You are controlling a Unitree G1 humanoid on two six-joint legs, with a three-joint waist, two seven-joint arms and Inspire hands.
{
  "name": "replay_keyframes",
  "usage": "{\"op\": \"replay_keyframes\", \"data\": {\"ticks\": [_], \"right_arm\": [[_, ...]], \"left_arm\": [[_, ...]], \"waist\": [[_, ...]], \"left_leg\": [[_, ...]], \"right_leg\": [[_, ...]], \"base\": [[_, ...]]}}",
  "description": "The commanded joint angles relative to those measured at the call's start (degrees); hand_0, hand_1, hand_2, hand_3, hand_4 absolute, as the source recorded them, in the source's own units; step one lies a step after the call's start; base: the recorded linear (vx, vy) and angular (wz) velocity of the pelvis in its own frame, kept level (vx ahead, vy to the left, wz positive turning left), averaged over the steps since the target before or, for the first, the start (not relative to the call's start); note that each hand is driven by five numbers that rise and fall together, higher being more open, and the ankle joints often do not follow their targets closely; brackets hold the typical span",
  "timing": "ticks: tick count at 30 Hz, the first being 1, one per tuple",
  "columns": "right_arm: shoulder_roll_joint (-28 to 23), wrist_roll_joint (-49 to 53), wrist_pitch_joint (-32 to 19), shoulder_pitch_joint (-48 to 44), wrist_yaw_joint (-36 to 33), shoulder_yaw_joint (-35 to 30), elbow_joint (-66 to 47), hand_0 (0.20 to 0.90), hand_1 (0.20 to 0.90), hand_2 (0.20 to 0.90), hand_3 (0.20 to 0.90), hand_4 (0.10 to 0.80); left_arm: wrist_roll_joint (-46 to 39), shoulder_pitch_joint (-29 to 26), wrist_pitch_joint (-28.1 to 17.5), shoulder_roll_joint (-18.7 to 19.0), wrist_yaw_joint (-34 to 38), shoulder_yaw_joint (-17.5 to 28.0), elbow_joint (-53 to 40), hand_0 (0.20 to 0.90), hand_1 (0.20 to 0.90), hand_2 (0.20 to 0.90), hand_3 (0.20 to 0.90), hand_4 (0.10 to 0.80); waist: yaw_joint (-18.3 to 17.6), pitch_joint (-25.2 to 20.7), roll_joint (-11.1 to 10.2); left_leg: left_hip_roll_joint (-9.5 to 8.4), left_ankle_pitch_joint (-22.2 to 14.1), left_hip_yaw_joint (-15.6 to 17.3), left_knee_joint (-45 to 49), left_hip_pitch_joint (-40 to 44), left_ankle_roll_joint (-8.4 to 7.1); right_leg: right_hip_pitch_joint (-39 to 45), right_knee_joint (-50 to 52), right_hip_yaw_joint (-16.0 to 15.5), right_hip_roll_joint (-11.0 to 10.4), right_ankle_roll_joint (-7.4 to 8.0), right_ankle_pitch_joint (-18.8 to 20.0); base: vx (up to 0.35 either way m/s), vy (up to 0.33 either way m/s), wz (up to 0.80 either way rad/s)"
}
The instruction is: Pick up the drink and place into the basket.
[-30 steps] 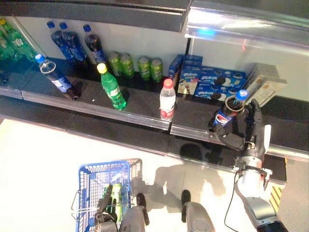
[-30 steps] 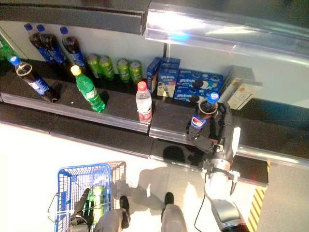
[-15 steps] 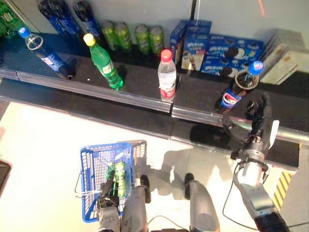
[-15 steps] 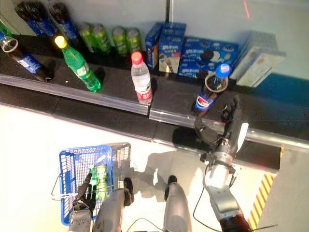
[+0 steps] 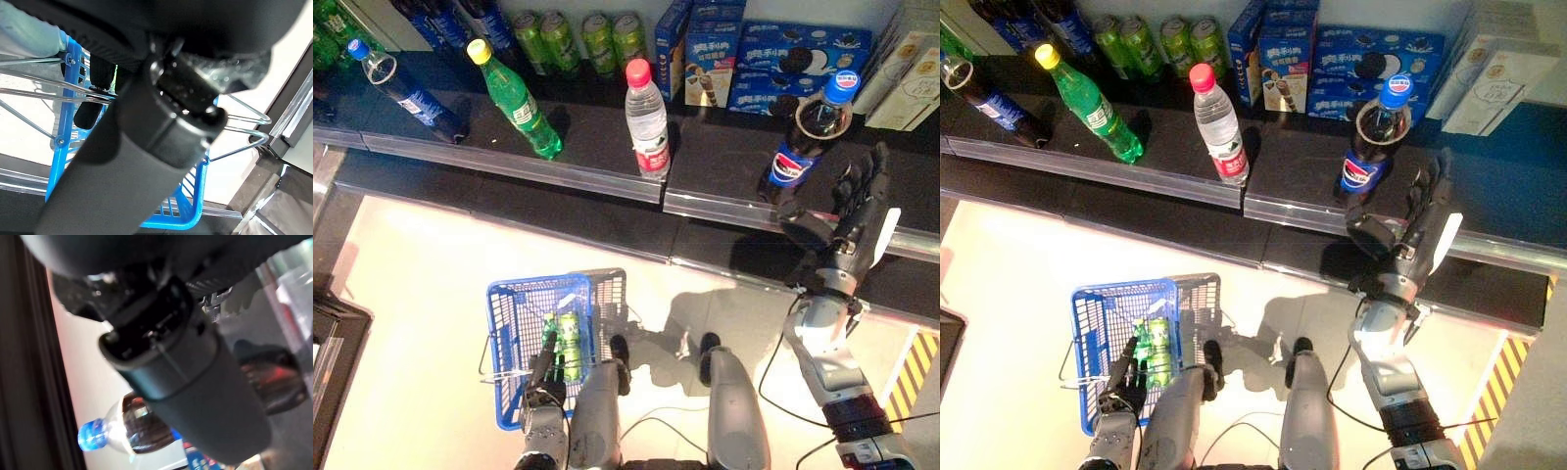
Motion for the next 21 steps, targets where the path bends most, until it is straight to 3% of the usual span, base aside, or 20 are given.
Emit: {"op": "replay_keyframes", "data": {"ticks": [1, 10, 21], "right_arm": [[0.31, -1.64, -3.47, -6.07, -0.51, -2.71, -4.27, 0.9, 0.9, 0.9, 0.9, 0.8], [-1.82, 0.51, 2.99, -14.39, 0.61, -2.41, -0.39, 0.9, 0.9, 0.9, 0.9, 0.8], [-3.18, 2.6, 5.87, -18.64, -0.15, -2.43, 4.17, 0.9, 0.9, 0.9, 0.9, 0.8]], "left_arm": [[1.38, 5.95, -5.21, 4.86, -2.44, -0.41, -5.92, 0.3, 0.3, 0.3, 0.2, 0.1], [2.43, 5.57, -3.33, 6.02, -3.28, -0.73, -3.98, 0.3, 0.3, 0.3, 0.2, 0.1], [2.49, 4.84, -2.3, 7.58, -3.34, -1.38, -3.32, 0.3, 0.3, 0.3, 0.2, 0.1]], "waist": [[0.79, -0.47, -2.03], [3.11, -0.47, -1.71], [4.64, -0.46, -1.96]], "left_leg": [[1.41, 10.56, -3.28, 9.01, -3.84, -0.42], [0.52, 11.31, -4.25, 8.62, -4.03, -0.54], [-0.19, 11.06, -4.98, 8.88, -5.28, -0.11]], "right_leg": [[6.83, -7.61, 0.64, -1.07, -0.63, 3.68], [8.58, -8.78, -0.64, -1.25, -0.9, 4.27], [8.33, -9.13, -1.34, -1.38, -1.01, 4.92]], "base": [[0.0, -0.004, 0.04], [0.035, -0.005, 0.05], [0.025, -0.007, 0.05]]}}
